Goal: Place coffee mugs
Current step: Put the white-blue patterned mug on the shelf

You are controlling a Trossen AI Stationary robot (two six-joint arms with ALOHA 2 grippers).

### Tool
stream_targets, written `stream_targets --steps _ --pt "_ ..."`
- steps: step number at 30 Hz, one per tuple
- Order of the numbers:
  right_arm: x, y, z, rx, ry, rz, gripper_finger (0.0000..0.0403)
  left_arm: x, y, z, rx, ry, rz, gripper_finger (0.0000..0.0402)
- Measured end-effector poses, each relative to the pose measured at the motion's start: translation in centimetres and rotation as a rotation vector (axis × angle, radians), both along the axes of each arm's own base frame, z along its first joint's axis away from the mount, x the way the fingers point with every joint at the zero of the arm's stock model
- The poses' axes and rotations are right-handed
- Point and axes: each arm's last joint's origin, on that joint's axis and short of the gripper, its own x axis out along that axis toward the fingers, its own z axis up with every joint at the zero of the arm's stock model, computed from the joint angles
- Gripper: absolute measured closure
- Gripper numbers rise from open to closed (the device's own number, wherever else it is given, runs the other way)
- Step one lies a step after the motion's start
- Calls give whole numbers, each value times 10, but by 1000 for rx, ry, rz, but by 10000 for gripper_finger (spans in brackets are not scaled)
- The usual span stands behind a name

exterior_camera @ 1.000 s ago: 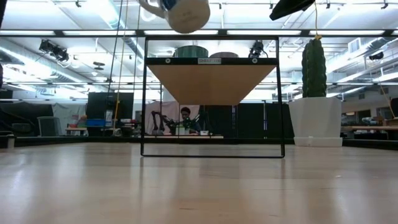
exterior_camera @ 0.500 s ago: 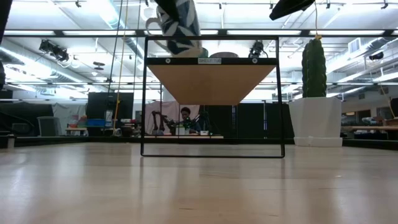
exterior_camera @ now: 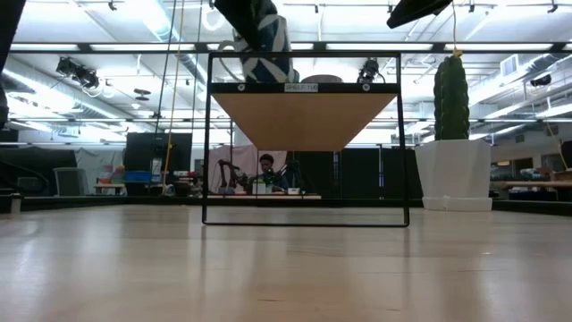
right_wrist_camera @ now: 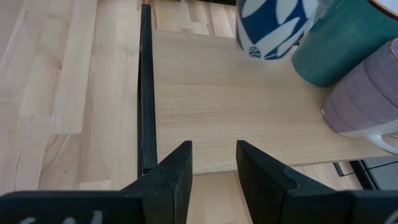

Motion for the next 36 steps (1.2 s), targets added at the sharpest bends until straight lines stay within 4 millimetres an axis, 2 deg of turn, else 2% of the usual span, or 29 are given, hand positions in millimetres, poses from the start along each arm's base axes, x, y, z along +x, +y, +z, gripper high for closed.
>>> stream_targets --steps 7,18,29,36 --pt "0 0 0 -1 0 1 273 -1 16 -6 -8 13 32 363" --pt "0 0 0 3 3 8 273 2 30 -11 -73 16 45 363" --pt "-1 5 0 0 -2 30 273 11 32 -23 -70 49 34 363" --pt "-1 5 1 -1 -2 32 273 12 33 -23 -69 47 47 354"
